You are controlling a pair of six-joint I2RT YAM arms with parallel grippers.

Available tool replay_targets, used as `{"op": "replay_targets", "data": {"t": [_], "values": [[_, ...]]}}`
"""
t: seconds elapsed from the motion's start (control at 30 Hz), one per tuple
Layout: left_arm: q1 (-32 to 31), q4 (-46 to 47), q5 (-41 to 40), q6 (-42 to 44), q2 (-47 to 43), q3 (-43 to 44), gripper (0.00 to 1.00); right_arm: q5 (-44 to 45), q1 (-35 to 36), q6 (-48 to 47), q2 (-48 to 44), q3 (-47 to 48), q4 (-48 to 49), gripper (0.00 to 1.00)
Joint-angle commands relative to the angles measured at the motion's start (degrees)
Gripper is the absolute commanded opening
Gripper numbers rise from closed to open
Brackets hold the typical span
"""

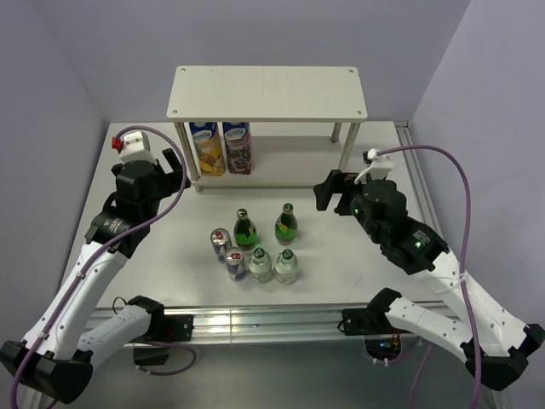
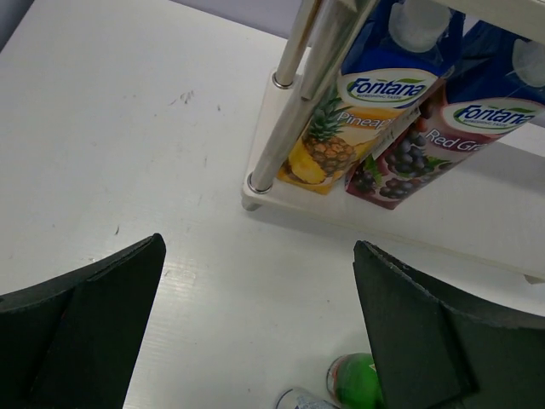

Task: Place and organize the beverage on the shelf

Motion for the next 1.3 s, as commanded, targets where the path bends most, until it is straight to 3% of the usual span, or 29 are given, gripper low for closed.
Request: {"op": "replay_targets", "data": {"t": [0.0,0.13,0.27,0.37,0.53,0.8,1.07,1.13,1.23,1.27], "values": [[-0.2,0.2,-2.6,1.5,-1.1,-0.2,0.99,3.7,4.0,1.1,1.3,-1.8,0.8,1.00],[-0.2,-0.8,-2.1,2.1,0.5,0.5,0.99,6.9,10.6,2.6,2.1,-5.6,4.3,0.96],[-0.2,0.6,3.4,3.8,0.0,-1.1,0.99,11.3,18.0,4.2,4.9,-7.6,6.4,0.95],[-0.2,0.3,2.1,3.9,-0.6,-1.6,0.99,12.5,20.2,5.5,7.6,-9.4,9.2,0.95],[-0.2,1.0,2.3,4.0,-2.1,-2.3,0.99,14.7,21.1,7.3,12.8,-11.9,13.4,0.94],[-0.1,1.3,2.5,4.4,-2.3,-2.7,0.98,27.3,21.2,5.5,18.6,-17.3,26.8,0.92],[-0.1,1.5,3.1,4.5,-1.9,-3.0,0.96,29.3,21.2,1.5,26.1,-17.8,37.9,0.90],[-0.1,1.5,3.1,4.5,-2.1,-2.9,0.96,30.8,21.2,0.4,28.0,-17.8,40.7,0.87],[-0.1,1.6,3.2,4.5,-1.9,-3.1,0.95,32.4,21.1,0.4,30.2,-17.3,42.5,0.74],[-0.1,1.7,3.2,4.6,-1.9,-3.1,0.95,33.0,21.0,0.4,30.7,-17.0,42.6,0.65]]}}
